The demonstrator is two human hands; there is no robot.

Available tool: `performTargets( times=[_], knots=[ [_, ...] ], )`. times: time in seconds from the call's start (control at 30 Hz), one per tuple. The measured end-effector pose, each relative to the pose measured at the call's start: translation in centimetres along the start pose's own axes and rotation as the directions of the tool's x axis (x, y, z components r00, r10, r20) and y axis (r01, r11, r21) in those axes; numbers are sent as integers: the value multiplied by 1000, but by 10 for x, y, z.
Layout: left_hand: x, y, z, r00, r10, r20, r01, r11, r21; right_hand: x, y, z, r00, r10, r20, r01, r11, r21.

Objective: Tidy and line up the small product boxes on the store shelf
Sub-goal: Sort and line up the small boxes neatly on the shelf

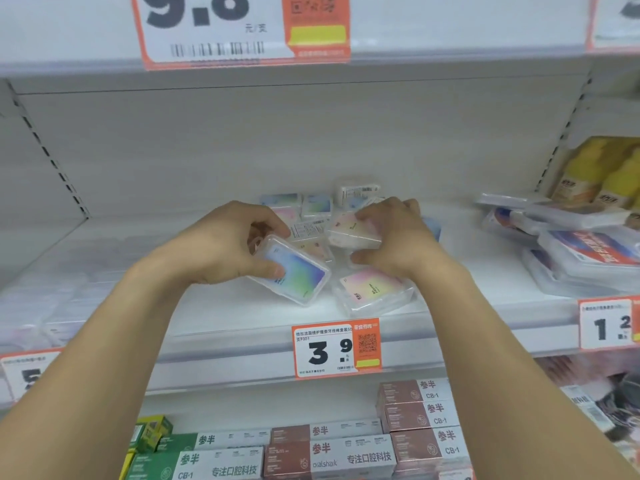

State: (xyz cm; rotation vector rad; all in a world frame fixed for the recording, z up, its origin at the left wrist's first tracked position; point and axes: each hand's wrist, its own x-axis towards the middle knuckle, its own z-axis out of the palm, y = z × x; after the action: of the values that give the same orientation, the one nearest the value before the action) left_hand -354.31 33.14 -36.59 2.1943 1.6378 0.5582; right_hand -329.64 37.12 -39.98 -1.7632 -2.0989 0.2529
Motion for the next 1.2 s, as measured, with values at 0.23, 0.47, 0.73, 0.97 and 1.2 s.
performTargets(
  times=[0.23,0.47,0.73,0.97,1.2],
  knots=[
    [-6,-9,-12,1000,-17,-6,15,986,-167,-8,-2,-10,973,84,-213,-2,933,361],
    [-12,-10,-18,990,3,142,32,969,-244,-30,-25,-14,999,31,24,-39,819,573],
    [-20,-6,-22,977,-30,212,37,999,-25,-27,-12,-7,990,-5,-143,25,990,137],
    [-26,-4,-25,956,10,294,-24,999,43,-11,28,-62,987,148,69,-162,940,301],
    [-18,8,-17,958,74,277,-85,996,31,43,53,-63,899,315,305,-306,949,-78]
  ],
)
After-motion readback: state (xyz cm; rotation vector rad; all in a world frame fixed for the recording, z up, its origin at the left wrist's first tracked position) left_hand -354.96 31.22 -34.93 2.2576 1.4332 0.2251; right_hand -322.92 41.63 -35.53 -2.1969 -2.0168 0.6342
